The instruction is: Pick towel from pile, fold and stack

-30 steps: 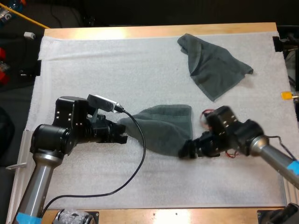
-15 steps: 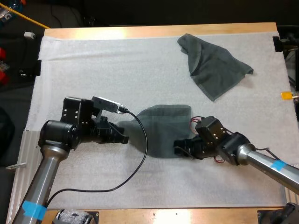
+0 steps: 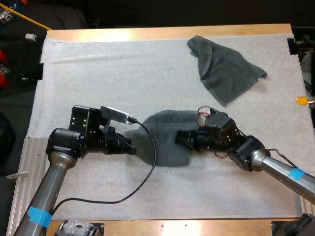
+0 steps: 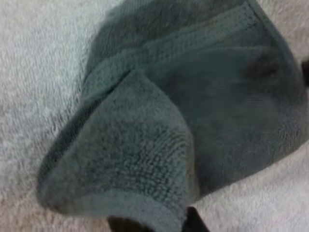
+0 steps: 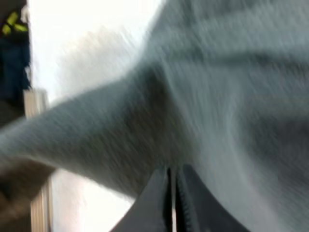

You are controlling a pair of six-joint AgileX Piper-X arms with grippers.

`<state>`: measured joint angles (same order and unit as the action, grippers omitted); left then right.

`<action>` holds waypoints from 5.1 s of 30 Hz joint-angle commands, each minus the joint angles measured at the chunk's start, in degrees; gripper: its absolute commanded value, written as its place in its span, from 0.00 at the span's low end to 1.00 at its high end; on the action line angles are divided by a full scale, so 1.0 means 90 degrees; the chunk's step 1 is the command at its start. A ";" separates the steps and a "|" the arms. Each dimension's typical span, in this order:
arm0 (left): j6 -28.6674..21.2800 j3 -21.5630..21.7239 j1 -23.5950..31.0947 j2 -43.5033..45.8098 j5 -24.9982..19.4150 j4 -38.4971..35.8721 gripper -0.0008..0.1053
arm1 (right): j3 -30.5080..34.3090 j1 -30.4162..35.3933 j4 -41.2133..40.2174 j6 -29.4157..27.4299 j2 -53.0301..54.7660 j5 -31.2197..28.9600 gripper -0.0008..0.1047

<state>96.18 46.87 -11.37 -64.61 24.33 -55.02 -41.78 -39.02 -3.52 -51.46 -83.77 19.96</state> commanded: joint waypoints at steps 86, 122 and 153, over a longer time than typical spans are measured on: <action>-0.0015 -0.0524 0.0006 0.0011 0.0605 -0.0059 0.01 | -0.0750 0.0541 -0.2383 -0.0379 0.0729 0.1796 0.01; -0.0060 -0.0524 0.0006 0.0011 0.1024 -0.0225 0.01 | -0.0750 0.1315 -0.2284 -0.1117 -0.0631 0.0421 0.75; -0.0103 -0.0402 0.0006 0.0011 -0.0111 -0.0282 0.55 | 0.0307 0.1260 -0.3286 -0.3378 0.0025 0.0026 0.38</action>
<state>95.45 42.86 -11.37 -64.61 24.00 -57.34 -39.08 -27.56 -33.67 -81.36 -83.40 19.07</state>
